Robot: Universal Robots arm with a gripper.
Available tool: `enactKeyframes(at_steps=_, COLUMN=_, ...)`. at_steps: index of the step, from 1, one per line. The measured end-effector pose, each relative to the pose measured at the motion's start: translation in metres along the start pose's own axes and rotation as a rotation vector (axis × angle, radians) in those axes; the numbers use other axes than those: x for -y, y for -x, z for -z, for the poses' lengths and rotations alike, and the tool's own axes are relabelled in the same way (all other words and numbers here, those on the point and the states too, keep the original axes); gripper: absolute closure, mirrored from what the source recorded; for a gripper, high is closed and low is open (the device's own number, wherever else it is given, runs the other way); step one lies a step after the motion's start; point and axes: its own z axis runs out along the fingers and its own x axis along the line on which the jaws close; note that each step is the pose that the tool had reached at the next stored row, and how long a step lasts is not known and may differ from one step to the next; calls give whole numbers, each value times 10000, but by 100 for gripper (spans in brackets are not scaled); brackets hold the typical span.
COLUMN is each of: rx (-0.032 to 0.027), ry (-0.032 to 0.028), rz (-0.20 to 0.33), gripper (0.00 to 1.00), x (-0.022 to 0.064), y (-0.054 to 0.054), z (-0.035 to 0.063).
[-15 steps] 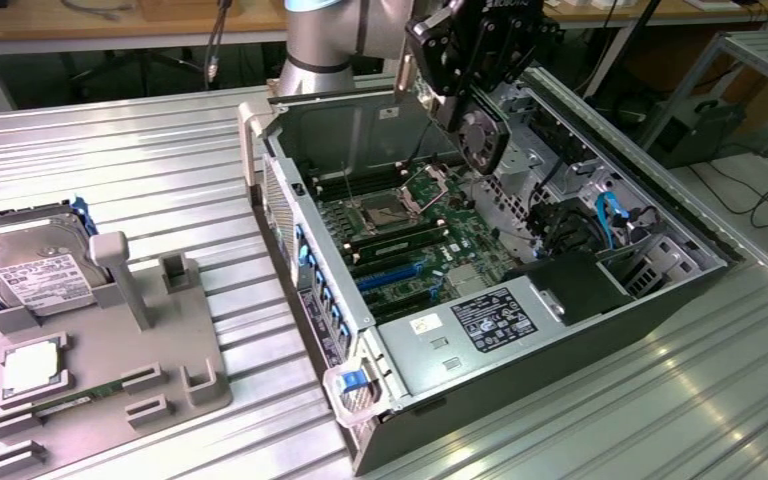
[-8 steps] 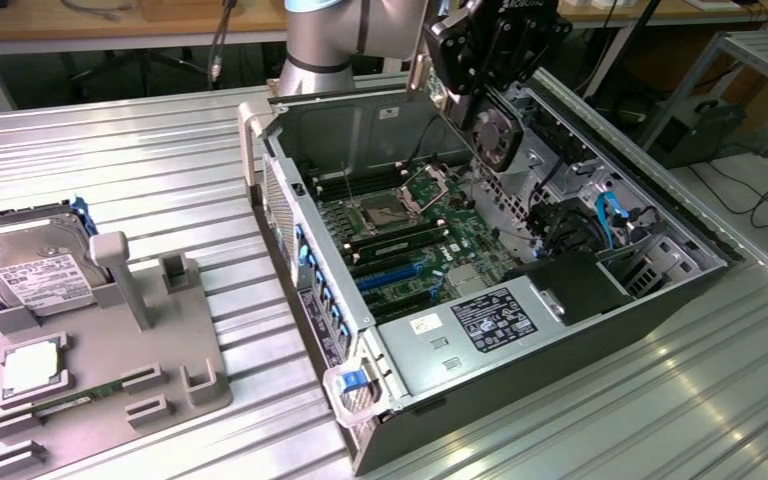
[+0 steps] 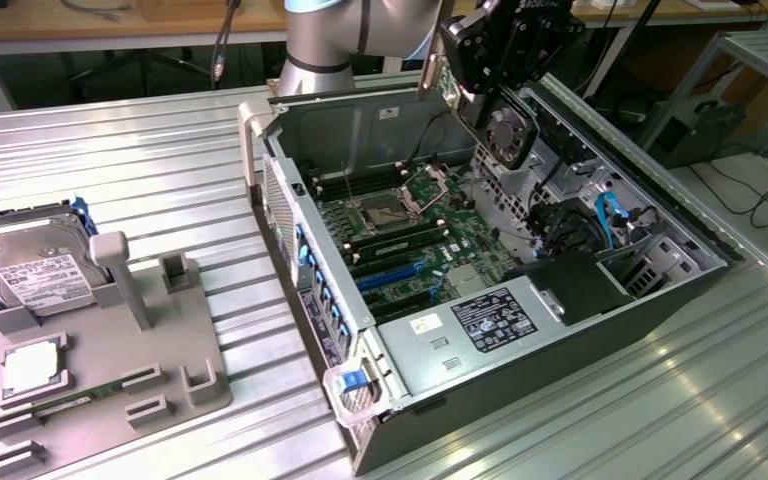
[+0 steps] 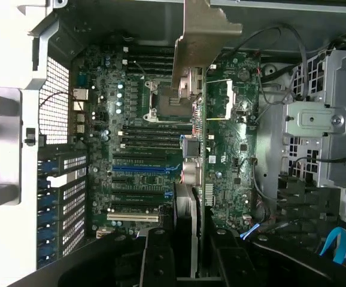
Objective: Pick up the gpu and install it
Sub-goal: 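Pick up the gpu and move the gpu toward the slot, then insert the gpu into the slot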
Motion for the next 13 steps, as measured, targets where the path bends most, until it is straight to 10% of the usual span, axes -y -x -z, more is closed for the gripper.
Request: enactKeyframes(at_steps=13, rx=-1, ry=0, rz=16, gripper=72, x=0, y=6, z=0)
